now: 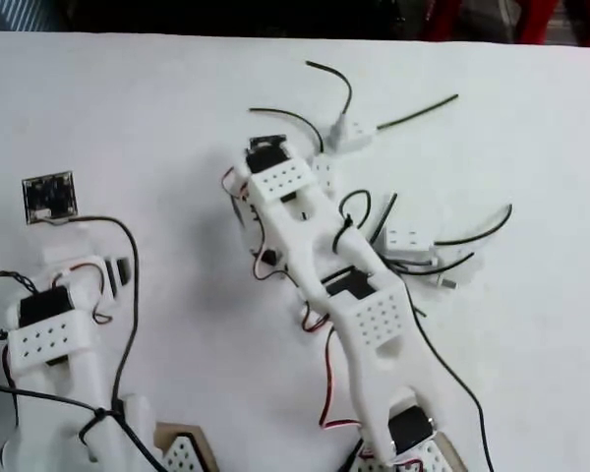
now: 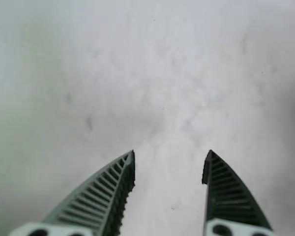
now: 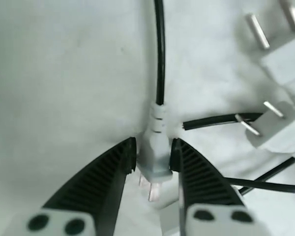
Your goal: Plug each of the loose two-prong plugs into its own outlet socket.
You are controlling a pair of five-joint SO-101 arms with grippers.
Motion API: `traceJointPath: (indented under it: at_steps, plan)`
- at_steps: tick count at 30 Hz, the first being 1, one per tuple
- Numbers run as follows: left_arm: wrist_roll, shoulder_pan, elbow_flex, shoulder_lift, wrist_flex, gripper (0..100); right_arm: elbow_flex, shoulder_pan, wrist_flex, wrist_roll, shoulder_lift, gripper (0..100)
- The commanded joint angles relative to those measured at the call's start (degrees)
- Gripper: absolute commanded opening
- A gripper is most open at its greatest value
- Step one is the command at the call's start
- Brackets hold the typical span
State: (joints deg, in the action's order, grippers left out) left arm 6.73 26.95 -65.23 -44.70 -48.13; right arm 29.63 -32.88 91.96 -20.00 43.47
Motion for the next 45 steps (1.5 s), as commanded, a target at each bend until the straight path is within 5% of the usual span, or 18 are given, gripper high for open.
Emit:
traceJointPath:
  at_steps: [1, 7, 17, 45]
  plan:
    - [-0.1, 0.3, 0.2, -1.7, 1.1, 23, 4.3, 1.5, 0.0, -0.7, -1.0, 11.1]
    - [-0.1, 0.2, 0.2, -1.7, 1.1, 23, 5.6, 2.2, -0.3, -0.4, -0.9, 1.5]
    - [-0.1, 0.2, 0.2, -1.7, 1.1, 23, 5.1, 1.8, 3.3, -0.5, -0.8, 10.1]
    - [0.0, 0.2, 0.2, -1.6, 1.1, 23, 0.1, 0.0, 4.1, -0.8, -0.8, 6.7]
